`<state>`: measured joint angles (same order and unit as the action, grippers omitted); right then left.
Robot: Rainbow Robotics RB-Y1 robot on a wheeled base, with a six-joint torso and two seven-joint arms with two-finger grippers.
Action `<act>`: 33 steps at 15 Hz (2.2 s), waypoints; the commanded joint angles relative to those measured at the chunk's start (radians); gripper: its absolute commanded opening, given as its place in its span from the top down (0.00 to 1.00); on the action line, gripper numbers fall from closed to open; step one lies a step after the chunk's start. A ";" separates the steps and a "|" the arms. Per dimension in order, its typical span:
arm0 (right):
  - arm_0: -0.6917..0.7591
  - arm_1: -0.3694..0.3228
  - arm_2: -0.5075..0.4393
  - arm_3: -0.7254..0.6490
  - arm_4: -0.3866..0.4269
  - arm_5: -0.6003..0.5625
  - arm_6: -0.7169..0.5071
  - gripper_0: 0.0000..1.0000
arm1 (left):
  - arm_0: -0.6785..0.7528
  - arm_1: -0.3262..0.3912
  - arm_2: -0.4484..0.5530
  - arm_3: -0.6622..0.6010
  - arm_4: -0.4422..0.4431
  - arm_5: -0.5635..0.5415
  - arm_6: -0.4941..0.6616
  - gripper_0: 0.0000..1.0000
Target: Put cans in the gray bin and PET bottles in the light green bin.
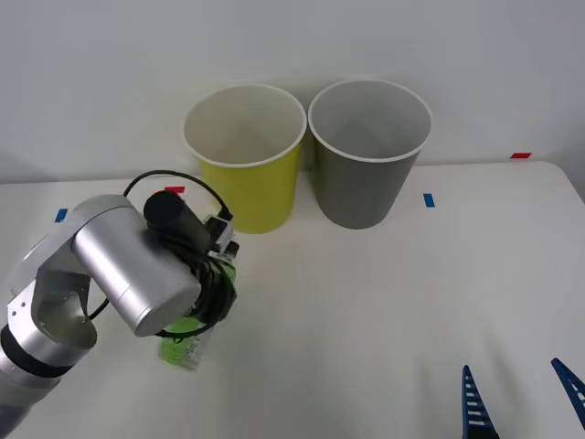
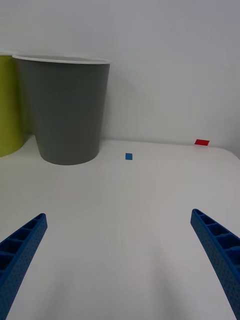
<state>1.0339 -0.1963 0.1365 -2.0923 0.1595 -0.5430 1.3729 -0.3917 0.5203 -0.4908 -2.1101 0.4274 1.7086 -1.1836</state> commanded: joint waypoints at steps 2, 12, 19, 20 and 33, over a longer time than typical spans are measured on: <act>0.000 0.000 0.000 0.000 0.000 0.000 0.000 0.00 | 0.074 -0.006 0.133 -0.120 0.007 -0.029 -0.159 1.00; 0.000 0.000 0.000 0.000 0.000 0.000 0.000 0.00 | 0.198 -0.017 0.393 -0.390 0.231 -0.136 -0.246 1.00; 0.000 0.000 0.000 0.000 0.000 0.000 0.000 0.00 | 0.217 -0.051 0.604 -0.458 0.387 -0.187 -0.358 1.00; 0.000 0.000 0.000 0.000 0.000 0.000 0.000 0.00 | 0.217 -0.056 0.644 -0.473 0.424 -0.198 -0.360 1.00; 0.000 0.000 0.000 0.000 0.000 0.000 0.000 0.00 | 0.043 -0.095 0.652 -0.409 0.200 -0.472 -0.377 1.00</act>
<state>1.0339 -0.1963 0.1365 -2.0923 0.1595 -0.5430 1.3729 -0.3183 0.4243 0.1899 -2.5582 0.6655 1.2747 -1.5597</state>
